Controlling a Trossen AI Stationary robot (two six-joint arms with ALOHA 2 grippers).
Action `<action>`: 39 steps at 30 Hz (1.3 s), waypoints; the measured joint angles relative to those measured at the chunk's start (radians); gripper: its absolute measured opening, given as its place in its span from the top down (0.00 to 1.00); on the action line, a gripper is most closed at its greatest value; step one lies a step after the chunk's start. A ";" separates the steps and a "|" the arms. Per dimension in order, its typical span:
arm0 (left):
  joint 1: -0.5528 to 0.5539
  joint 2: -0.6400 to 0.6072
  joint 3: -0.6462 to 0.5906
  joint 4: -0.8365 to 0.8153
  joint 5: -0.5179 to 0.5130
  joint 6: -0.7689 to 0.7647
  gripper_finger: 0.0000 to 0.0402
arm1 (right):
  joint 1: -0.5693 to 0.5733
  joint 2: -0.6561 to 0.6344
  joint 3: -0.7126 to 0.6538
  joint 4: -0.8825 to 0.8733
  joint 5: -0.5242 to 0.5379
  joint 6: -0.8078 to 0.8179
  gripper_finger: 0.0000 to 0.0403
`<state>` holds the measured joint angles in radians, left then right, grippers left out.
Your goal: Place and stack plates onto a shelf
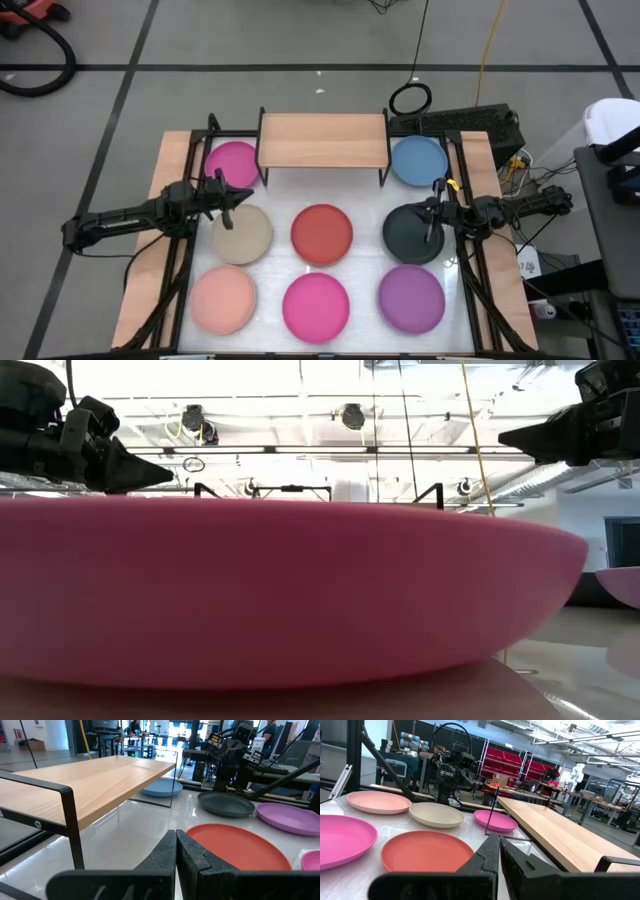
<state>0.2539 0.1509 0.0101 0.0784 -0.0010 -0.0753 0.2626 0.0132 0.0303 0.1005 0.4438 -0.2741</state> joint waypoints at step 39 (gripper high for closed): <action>0.000 0.000 0.000 0.000 0.000 0.000 0.99 | 0.000 0.000 0.000 0.109 0.031 -0.148 1.00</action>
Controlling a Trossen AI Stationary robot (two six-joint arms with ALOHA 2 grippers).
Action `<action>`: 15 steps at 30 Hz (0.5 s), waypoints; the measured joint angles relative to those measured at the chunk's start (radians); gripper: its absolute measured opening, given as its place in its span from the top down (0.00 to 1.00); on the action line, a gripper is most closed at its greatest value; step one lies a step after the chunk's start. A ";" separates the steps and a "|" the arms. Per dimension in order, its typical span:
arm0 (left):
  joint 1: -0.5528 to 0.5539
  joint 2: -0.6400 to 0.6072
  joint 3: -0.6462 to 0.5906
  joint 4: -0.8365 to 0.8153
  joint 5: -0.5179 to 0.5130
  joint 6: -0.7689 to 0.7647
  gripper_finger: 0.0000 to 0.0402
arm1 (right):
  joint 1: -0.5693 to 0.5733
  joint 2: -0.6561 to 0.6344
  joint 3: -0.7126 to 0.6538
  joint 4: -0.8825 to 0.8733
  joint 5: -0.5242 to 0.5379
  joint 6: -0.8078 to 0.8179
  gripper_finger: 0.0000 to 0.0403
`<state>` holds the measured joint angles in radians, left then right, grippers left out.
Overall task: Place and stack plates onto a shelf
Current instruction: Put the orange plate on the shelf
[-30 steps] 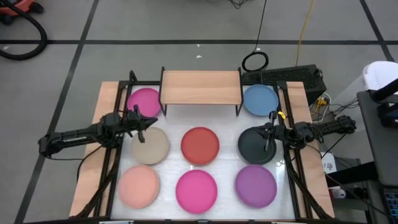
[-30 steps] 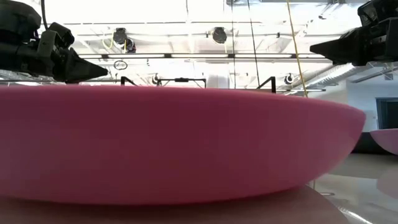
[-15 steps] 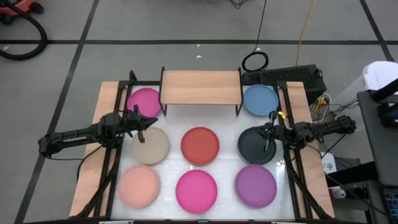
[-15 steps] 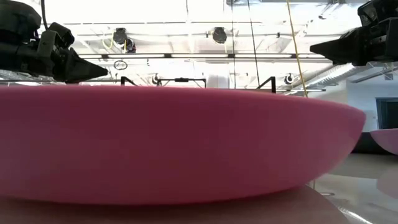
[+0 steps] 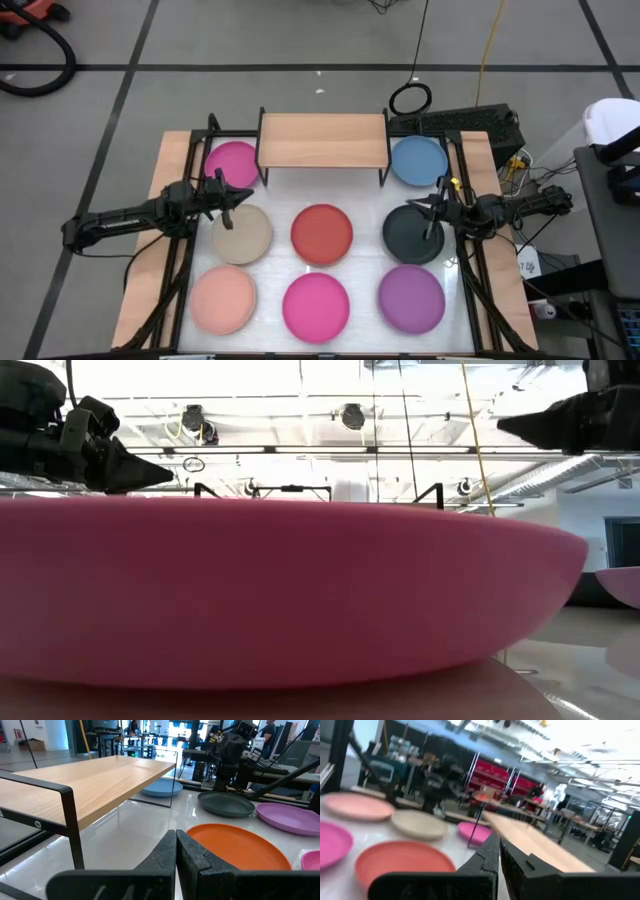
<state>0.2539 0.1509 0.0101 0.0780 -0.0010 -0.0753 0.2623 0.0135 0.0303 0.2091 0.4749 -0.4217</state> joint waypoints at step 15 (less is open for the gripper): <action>0.000 0.000 0.000 0.000 0.000 0.000 0.99 | 0.000 0.000 0.001 0.127 0.000 0.036 1.00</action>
<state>0.2536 0.1509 0.0104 0.0784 -0.0010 -0.0753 0.2623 0.0135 0.0318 0.3362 0.4747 -0.3853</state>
